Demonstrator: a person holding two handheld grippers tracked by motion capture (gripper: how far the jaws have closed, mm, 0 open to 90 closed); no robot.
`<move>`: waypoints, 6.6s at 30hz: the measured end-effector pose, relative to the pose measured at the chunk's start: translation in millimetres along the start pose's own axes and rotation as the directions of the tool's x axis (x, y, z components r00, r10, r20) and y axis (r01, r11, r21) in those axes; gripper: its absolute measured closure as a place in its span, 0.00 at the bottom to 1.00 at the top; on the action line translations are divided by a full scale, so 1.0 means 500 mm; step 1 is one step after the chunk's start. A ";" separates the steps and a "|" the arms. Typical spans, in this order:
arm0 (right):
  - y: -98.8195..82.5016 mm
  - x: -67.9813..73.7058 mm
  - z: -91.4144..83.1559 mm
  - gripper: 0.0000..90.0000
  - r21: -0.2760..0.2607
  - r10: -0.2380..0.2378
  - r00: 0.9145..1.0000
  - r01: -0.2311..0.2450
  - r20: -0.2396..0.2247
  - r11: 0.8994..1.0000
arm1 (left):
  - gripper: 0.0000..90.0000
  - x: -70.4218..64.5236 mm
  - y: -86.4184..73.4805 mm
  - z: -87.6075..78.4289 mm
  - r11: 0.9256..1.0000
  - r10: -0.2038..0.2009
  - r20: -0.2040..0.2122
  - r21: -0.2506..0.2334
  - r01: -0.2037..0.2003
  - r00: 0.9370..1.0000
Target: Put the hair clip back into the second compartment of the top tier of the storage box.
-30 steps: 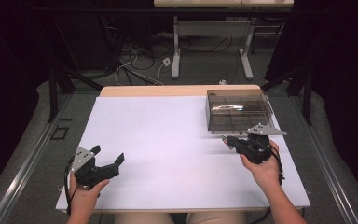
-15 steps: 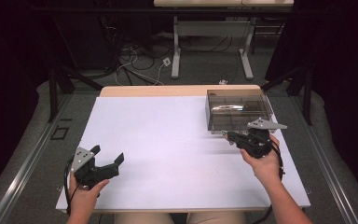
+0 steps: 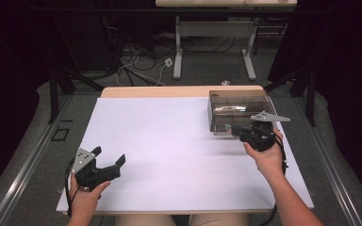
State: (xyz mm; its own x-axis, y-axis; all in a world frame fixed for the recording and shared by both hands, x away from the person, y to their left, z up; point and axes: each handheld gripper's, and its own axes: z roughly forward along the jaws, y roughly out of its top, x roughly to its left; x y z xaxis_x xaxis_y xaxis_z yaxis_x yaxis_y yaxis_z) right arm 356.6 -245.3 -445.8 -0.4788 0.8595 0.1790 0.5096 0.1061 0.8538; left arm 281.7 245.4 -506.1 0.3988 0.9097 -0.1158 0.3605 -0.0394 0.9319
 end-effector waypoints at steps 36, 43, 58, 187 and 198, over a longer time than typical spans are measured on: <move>0.035 -0.033 0.077 0.98 0.063 0.048 0.997 -0.051 0.054 0.997 | 0.04 0.001 0.000 0.000 1.000 0.001 0.001 0.002 -0.001 1.000; 0.036 -0.049 0.084 0.98 0.068 0.061 0.995 -0.066 0.073 0.995 | 0.04 0.001 0.000 0.000 1.000 -0.001 0.000 0.000 0.001 1.000; 0.038 -0.072 0.083 0.98 0.071 0.092 0.991 -0.099 0.097 0.993 | 0.04 0.001 0.000 0.001 1.000 0.000 0.000 0.001 0.000 1.000; -0.128 -0.040 -0.044 0.04 -0.187 -0.078 0.980 0.113 0.183 0.976 | 0.11 -0.010 -0.001 0.014 0.999 0.030 -0.006 0.034 -0.030 1.000; -0.168 -0.055 -0.035 0.02 -0.144 -0.114 0.971 0.146 0.208 0.979 | 0.11 -0.009 0.000 0.012 0.999 0.029 0.002 0.034 -0.029 1.000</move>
State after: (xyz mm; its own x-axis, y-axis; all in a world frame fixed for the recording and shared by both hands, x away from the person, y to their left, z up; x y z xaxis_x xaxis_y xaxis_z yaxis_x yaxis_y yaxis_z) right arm 314.5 -286.8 -513.7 -0.3747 0.9268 -0.0254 0.3259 0.1573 0.9322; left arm 284.9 239.1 -507.4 0.4106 0.9074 -0.0894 0.3772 -0.0797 0.9227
